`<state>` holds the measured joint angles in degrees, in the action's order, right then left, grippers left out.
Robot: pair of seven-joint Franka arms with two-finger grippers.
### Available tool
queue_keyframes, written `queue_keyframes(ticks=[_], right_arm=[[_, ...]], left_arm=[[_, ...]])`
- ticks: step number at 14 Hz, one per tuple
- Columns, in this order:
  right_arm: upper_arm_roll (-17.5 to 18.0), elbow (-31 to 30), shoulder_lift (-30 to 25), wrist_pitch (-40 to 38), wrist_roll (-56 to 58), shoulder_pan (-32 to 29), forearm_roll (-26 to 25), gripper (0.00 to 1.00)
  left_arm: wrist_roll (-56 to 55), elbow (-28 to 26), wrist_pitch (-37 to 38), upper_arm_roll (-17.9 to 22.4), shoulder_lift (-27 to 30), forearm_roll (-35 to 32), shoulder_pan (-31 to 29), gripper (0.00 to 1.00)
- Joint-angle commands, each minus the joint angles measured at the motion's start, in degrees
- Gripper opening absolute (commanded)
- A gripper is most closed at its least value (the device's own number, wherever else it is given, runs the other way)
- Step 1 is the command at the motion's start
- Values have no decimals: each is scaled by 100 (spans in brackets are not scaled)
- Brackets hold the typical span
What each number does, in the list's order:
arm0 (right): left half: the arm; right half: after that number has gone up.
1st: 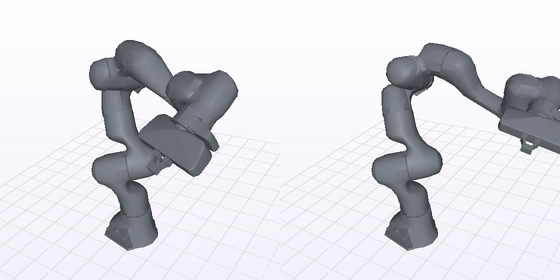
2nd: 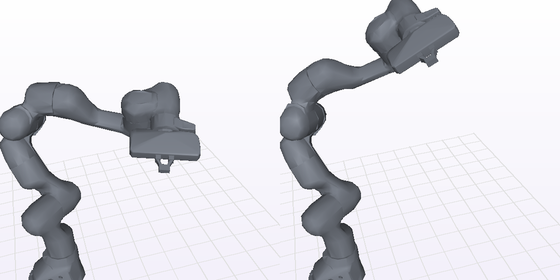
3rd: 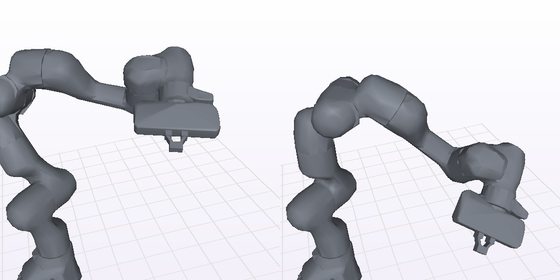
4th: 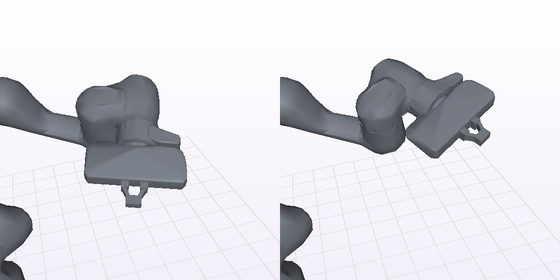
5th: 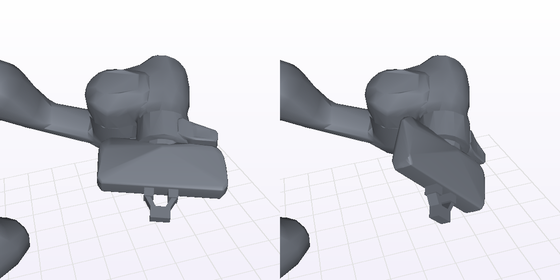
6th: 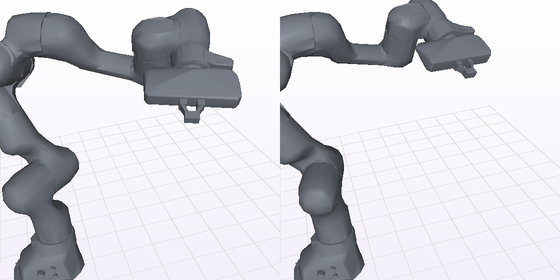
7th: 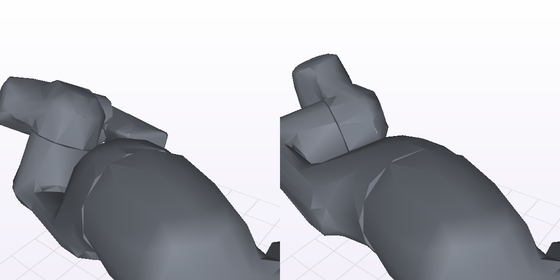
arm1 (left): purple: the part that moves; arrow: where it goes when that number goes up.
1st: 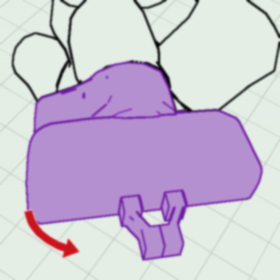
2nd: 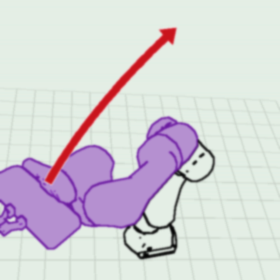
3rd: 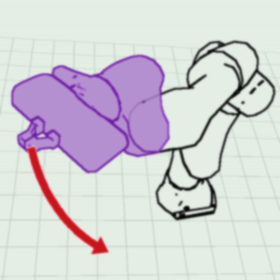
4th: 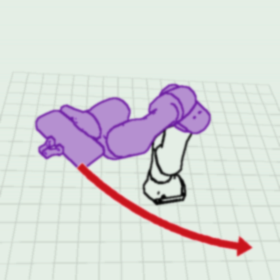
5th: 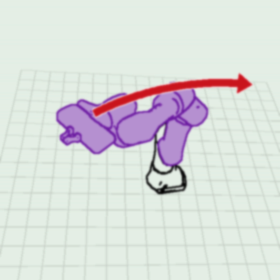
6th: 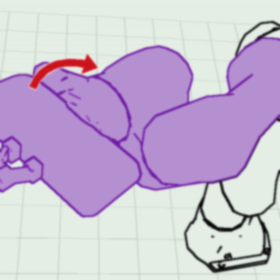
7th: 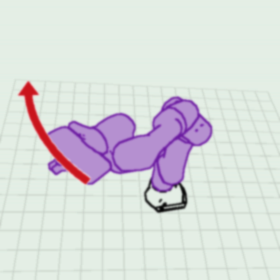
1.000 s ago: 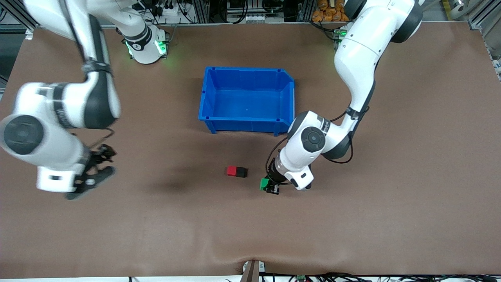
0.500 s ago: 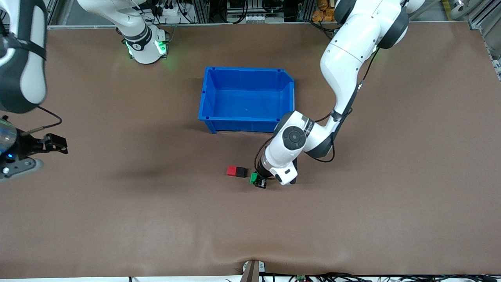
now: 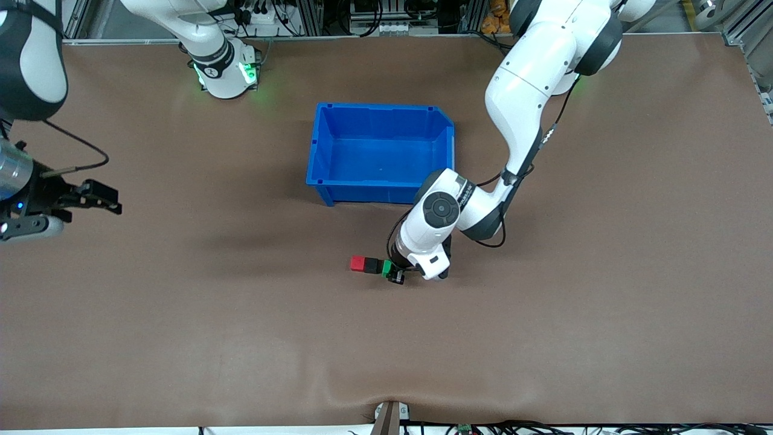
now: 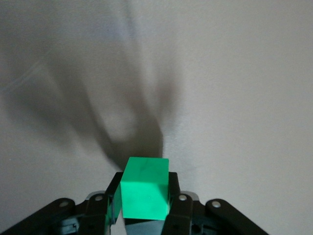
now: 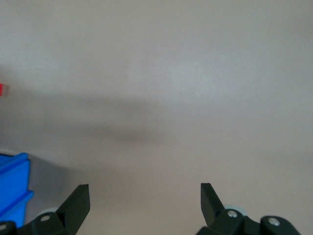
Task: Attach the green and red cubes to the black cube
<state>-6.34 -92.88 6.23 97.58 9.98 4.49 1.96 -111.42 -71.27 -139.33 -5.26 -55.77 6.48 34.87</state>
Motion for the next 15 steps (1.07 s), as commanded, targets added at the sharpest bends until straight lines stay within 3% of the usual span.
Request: queue_keyframes(ticks=[1, 7, 10, 15], right_arm=[[423, -398, -517, -238, -399, -422, -38, 100], [370, 42, -579, -1144, -734, -396, -116, 100], [370, -1, -869, -1101, -708, -440, -424, 100], [370, 69, -905, -1066, -699, -782, -319, 100]], left_arm=[[-73, 201, 257, 139, -83, 73, 134, 0], [-169, 210, 222, 104, -127, 82, 161, 0], [-292, 236, 161, 86, -136, 90, 205, 0], [-451, 236, 161, 86, -153, 82, 310, 0]])
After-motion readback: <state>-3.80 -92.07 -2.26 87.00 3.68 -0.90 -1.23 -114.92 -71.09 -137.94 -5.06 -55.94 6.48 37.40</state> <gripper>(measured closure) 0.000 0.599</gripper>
